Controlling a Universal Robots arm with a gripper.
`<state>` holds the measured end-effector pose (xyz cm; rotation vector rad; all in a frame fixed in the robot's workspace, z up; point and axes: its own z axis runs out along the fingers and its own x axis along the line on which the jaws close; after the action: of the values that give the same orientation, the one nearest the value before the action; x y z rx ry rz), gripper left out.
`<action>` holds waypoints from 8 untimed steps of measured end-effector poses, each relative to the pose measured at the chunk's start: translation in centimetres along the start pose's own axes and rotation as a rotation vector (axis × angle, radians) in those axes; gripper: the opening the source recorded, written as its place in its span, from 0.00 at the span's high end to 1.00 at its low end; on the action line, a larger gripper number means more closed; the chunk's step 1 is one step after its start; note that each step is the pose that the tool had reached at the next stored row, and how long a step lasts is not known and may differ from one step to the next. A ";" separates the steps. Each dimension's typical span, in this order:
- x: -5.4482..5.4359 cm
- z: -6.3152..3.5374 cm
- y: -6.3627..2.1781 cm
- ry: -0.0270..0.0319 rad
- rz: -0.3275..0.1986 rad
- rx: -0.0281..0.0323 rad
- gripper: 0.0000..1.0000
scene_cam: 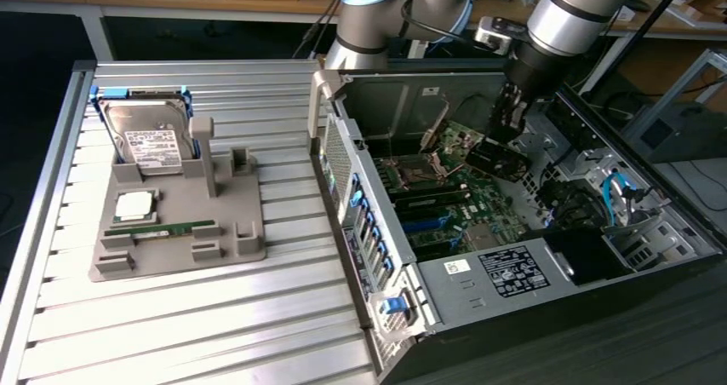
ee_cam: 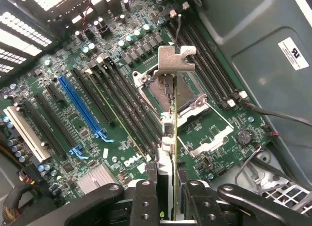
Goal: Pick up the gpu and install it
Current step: 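Insert the gpu into the slot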
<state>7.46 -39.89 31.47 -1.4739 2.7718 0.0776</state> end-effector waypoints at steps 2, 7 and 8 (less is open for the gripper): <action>0.0 0.00 0.00 0.0039 -0.064 -0.0008 0.73; 0.0 0.00 0.00 0.0155 -0.213 -0.0010 0.73; 0.0 0.00 0.00 0.0172 -0.232 -0.0009 0.73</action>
<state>7.47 -39.89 31.47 -1.7909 2.5907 0.0657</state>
